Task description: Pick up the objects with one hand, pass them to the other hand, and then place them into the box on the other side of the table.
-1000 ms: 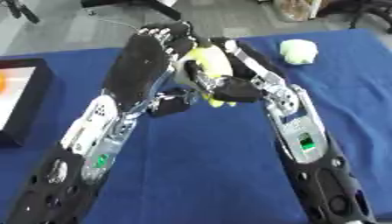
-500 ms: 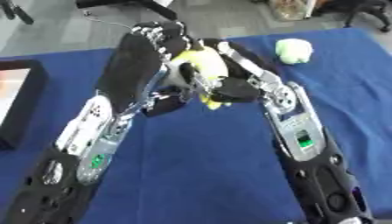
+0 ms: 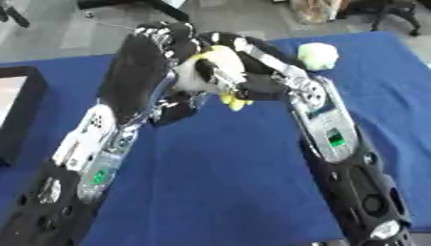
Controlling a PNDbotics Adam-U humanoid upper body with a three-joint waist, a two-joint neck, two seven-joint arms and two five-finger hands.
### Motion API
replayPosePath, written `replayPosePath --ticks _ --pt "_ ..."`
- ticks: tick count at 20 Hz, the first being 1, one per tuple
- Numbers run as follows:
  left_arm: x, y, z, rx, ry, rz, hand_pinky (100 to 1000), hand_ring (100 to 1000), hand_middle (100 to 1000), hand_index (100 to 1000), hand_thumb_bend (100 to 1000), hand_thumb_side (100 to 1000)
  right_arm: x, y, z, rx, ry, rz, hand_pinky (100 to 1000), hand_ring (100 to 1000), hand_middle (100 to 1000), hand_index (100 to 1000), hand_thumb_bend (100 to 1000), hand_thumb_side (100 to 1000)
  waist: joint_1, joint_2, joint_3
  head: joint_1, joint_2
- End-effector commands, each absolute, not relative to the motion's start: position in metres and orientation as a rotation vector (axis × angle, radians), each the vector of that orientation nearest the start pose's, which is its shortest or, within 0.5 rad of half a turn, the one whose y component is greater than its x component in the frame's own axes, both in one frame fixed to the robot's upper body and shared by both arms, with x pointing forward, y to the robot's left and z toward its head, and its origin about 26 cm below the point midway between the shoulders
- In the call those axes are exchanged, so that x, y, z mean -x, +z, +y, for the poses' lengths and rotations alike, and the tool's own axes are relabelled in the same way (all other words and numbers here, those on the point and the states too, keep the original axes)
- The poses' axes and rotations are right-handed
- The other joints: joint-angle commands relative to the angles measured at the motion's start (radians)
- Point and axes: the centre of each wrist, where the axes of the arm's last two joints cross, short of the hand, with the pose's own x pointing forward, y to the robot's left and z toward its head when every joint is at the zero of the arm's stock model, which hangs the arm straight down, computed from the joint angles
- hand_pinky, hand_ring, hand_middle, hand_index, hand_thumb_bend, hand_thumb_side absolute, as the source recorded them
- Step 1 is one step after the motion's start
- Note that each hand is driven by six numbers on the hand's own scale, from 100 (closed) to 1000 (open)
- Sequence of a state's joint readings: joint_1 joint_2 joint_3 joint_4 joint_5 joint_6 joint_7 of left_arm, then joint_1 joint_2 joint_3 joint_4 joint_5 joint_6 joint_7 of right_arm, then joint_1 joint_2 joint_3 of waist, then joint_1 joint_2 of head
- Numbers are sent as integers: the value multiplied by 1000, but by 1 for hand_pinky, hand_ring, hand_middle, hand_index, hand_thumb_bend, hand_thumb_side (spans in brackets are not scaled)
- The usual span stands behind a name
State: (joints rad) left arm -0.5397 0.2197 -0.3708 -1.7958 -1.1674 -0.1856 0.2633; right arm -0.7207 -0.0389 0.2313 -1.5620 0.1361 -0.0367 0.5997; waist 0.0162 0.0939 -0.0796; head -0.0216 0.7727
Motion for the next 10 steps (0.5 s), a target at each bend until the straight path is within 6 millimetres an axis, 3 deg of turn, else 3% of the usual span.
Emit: replayPosePath --ticks 1,2,3,10 --pt "-328 196 137 1229 1183 2747 443 297 219 456 100 124 -390 220 -117 -431 1280 -2004 778 608 709 930 100 727 -16 -29 0 -12 -3" --pt "-328 195 137 1229 1183 2748 442 297 219 456 100 124 -393 220 -118 -437 1294 -1990 784 618 722 937 100 742 -17 -30 1 -14 -3" --pt "-328 195 138 1230 1183 2749 441 297 219 455 100 122 -395 220 -120 -443 1303 -1979 799 655 766 960 100 816 -17 -31 1 -15 -3" --pt "-329 194 144 1278 1166 2752 439 296 219 455 100 121 -415 219 -154 -253 1276 -1939 810 680 811 978 100 836 -19 -34 5 -29 -3"
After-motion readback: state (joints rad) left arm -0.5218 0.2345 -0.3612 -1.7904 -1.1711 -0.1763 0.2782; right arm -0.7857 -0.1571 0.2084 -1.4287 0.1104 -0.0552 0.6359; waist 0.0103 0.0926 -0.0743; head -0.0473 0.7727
